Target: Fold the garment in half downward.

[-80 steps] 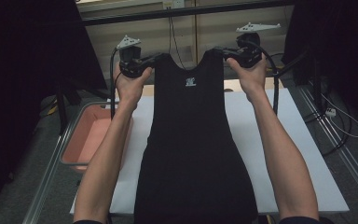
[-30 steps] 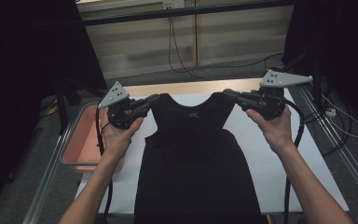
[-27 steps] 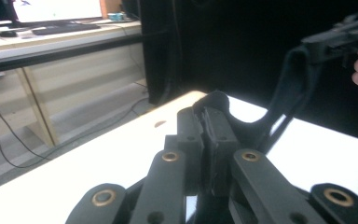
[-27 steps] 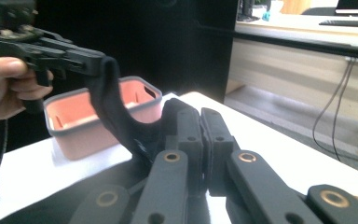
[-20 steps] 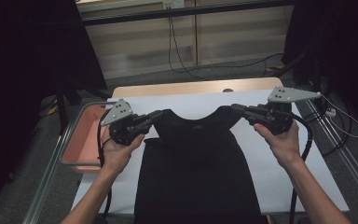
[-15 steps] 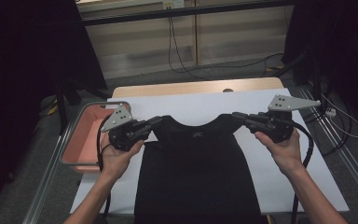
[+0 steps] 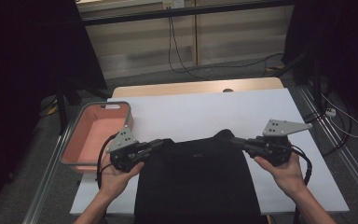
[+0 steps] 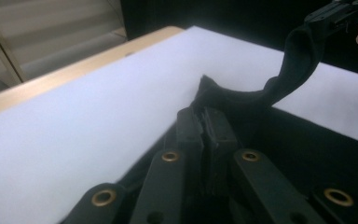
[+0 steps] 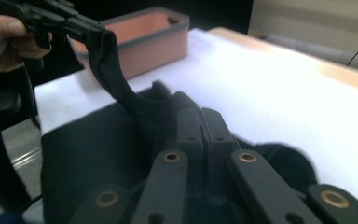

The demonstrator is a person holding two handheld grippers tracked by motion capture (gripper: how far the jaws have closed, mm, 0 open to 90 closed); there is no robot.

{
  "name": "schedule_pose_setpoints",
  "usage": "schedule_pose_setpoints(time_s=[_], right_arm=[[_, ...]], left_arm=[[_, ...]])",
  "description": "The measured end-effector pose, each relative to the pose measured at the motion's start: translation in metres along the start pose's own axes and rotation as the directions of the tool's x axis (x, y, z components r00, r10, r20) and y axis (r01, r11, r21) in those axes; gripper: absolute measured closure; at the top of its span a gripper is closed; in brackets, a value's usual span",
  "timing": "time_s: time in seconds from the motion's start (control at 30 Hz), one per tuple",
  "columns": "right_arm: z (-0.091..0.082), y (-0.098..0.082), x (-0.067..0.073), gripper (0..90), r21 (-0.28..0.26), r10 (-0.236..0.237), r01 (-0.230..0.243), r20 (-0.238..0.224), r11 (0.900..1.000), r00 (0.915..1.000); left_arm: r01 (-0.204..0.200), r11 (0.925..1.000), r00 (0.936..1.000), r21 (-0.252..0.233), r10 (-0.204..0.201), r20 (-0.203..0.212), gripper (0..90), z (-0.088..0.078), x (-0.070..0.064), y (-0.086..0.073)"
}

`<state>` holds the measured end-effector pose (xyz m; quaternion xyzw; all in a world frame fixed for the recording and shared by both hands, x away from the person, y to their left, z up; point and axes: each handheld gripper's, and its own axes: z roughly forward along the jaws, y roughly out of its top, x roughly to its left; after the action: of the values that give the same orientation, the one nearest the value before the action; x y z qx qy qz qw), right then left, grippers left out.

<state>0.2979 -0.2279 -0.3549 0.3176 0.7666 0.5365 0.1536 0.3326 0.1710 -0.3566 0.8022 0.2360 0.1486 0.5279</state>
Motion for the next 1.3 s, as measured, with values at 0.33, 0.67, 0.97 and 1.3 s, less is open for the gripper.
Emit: schedule_pose_setpoints(time_s=[0.33, 0.67, 0.97, 1.3], right_arm=[[0.004, -0.040, 0.011, 87.9, 0.085, 0.043, -0.040, -0.031, 0.996, 0.9986], [-0.001, -0.061, 0.034, 87.9, 0.129, 0.049, -0.041, -0.060, 0.991, 0.9970], [-0.005, -0.074, 0.059, 87.9, 0.160, 0.030, -0.017, -0.084, 0.987, 0.9960], [-0.004, -0.077, 0.054, 58.6, 0.157, 0.034, -0.030, -0.022, 0.987, 0.9992]], left_arm=[[0.005, 0.9963, 0.9993, 0.086, -0.008, 0.035, 86.4, 0.005, -0.011, -0.030], [0.005, 0.9907, 0.9978, 0.136, -0.014, 0.064, 86.4, -0.006, -0.028, -0.052], [0.000, 0.9866, 0.9936, 0.163, -0.019, 0.112, 86.4, -0.020, -0.050, -0.064], [0.077, 0.9845, 0.9916, 0.158, -0.092, 0.091, 63.0, -0.016, -0.037, -0.070]])
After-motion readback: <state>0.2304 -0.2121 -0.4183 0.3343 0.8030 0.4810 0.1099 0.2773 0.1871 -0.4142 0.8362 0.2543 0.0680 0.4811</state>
